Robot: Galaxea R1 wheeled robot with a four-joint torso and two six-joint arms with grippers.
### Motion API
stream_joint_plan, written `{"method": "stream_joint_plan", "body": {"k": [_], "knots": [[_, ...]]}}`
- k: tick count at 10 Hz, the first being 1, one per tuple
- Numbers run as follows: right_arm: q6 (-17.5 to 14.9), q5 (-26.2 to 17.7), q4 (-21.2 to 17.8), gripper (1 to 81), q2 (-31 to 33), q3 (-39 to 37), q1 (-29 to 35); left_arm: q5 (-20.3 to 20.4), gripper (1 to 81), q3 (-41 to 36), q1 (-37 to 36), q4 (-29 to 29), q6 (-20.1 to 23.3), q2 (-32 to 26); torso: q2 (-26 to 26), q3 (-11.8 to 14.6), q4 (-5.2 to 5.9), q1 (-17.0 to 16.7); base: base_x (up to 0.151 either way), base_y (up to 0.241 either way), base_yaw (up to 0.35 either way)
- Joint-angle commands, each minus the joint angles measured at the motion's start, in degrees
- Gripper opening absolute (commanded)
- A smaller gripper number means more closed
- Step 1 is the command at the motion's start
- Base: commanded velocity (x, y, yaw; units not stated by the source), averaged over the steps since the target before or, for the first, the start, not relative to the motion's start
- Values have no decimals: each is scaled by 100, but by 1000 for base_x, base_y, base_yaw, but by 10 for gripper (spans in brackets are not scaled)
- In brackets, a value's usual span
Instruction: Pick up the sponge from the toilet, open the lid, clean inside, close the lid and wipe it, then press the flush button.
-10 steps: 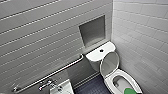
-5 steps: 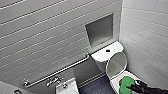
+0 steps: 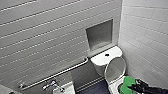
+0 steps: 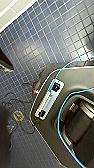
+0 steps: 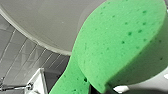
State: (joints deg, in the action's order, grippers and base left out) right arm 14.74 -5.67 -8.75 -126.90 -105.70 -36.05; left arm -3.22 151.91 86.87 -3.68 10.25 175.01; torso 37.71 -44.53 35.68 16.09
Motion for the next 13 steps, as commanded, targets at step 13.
{"method": "stream_joint_plan", "body": {"k": [13], "knots": [[442, 74, -92, 10, -328, -494, 304, -496, 811, 41, 63, -63, 12, -141, 3115, 0, -512, 1952, 0, 0, 0]]}}
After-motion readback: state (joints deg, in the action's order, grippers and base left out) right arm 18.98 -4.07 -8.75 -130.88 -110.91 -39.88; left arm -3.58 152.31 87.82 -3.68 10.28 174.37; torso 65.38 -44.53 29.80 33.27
